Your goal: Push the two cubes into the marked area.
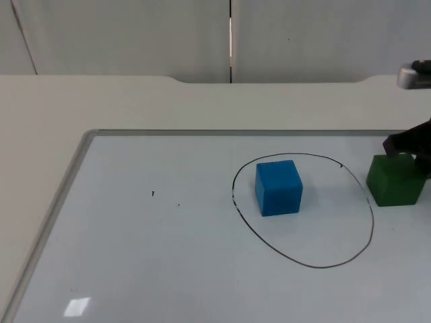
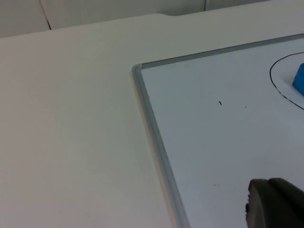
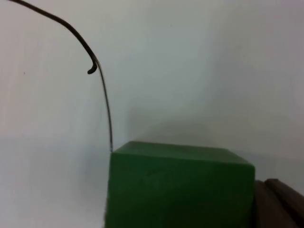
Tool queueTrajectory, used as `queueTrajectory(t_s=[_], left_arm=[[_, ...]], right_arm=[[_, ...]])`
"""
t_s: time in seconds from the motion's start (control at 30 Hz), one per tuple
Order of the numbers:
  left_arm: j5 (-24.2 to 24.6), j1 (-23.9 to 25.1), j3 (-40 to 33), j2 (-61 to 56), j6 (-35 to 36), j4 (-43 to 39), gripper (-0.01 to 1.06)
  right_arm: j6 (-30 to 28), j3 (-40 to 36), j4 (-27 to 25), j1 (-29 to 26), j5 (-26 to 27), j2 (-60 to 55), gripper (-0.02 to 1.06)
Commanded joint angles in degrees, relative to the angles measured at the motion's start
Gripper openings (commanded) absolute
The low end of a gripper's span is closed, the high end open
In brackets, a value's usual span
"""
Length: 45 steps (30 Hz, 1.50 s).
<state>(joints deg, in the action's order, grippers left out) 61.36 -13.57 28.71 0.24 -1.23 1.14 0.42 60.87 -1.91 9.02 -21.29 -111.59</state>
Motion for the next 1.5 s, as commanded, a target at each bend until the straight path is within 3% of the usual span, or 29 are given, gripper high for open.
queueTrajectory(t_s=[0.0,0.93,1.47], left_arm=[[0.1,0.3,-0.4,-0.2,0.5,-0.1,0.00],[0.1,0.3,-0.4,-0.2,0.5,-0.1,0.00],[0.1,0.3,-0.4,-0.2,0.5,-0.1,0.00]], right_arm=[[0.2,0.2,-0.4,0.4,0.5,0.0,0.00],[0.2,0.2,-4.8,1.0,-2.0,0.0,0.00],[0.2,0.2,-4.9,7.4,0.5,0.0,0.00]])
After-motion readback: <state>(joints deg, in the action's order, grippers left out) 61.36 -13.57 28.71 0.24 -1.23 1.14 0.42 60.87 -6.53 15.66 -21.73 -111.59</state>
